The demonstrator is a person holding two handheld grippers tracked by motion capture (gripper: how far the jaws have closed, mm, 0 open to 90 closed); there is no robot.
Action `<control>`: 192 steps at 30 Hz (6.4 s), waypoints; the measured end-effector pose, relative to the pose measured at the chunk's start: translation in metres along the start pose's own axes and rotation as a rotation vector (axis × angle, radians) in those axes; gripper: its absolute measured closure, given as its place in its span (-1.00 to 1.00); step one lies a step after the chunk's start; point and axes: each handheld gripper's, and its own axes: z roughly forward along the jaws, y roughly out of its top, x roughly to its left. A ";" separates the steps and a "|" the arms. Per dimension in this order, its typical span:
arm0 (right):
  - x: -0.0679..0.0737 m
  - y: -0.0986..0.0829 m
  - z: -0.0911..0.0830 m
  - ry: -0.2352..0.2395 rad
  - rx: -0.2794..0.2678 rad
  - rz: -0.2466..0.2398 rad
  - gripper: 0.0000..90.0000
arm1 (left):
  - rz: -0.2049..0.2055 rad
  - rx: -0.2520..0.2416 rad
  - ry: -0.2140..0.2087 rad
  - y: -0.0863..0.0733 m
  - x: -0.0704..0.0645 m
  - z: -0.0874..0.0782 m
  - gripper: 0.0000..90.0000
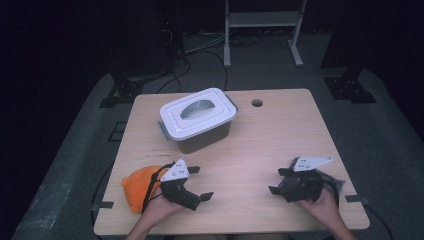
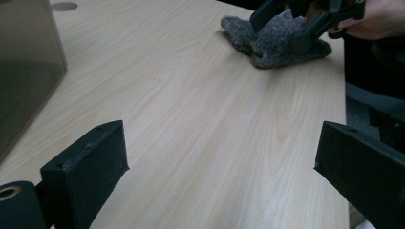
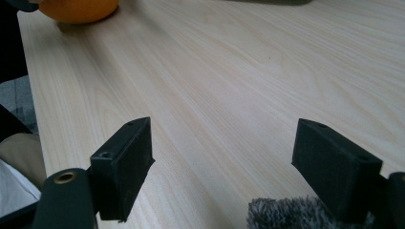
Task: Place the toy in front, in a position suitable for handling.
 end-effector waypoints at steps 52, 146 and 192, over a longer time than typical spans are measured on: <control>-0.001 0.000 -0.001 -0.002 -0.013 0.012 -0.55 | 0.021 0.046 0.132 -0.044 0.066 -0.134 -0.73; -0.028 -0.012 -0.030 -0.102 0.077 -0.007 -0.48 | 0.233 0.121 -0.251 0.061 0.020 0.058 0.20; -0.056 -0.032 -0.009 -0.101 0.182 0.050 -0.10 | 0.144 0.123 -0.176 0.024 0.021 0.024 -0.76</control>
